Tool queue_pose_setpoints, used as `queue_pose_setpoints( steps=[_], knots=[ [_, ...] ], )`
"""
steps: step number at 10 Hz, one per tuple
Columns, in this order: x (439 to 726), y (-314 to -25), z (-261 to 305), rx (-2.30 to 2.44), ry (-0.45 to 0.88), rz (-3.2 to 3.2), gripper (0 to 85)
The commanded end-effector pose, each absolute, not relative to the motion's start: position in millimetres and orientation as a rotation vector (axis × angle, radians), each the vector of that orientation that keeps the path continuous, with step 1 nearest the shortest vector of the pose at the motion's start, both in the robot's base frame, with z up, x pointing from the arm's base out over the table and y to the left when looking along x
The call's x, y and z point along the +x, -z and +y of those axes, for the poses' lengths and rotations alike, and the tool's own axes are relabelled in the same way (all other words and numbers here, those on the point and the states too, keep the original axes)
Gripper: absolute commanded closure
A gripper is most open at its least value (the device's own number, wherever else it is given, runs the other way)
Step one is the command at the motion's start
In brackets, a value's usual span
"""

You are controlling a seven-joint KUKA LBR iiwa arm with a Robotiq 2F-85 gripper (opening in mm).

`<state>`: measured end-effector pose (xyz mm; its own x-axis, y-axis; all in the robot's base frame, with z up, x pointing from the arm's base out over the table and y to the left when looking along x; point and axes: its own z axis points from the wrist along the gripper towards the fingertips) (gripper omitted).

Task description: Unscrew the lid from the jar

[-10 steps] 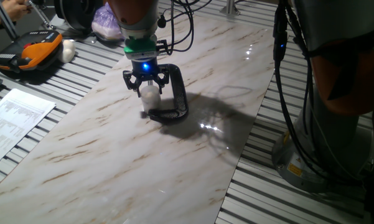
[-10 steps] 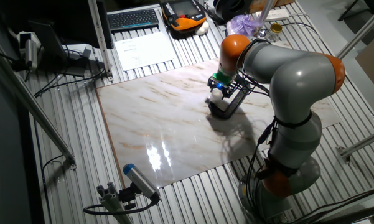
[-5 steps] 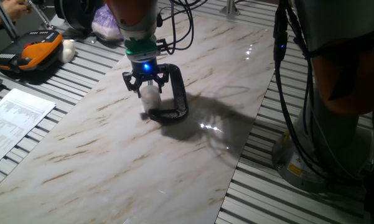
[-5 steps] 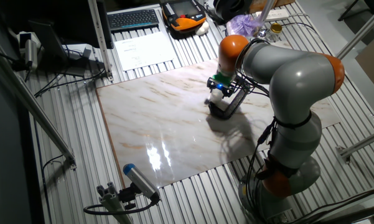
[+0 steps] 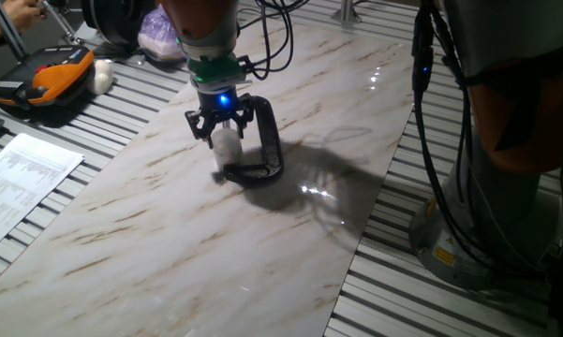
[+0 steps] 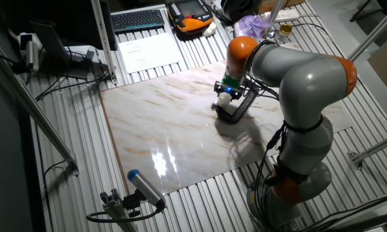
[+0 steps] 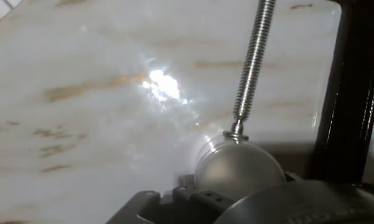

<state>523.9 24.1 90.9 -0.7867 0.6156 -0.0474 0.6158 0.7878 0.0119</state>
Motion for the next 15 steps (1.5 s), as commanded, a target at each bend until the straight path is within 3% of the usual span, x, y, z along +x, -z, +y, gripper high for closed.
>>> queue_pose_setpoints(
  steps=[1,4,5,15],
  knots=[
    [523.9,-90.9,24.2,0.978,0.006,2.933,68.0],
    [523.9,-91.4,24.5,0.848,0.004,2.971,68.0],
    [524.0,-91.4,24.6,0.819,0.000,2.981,51.0],
    [525.0,-91.5,25.0,0.461,-0.004,3.040,51.0]
  ],
)
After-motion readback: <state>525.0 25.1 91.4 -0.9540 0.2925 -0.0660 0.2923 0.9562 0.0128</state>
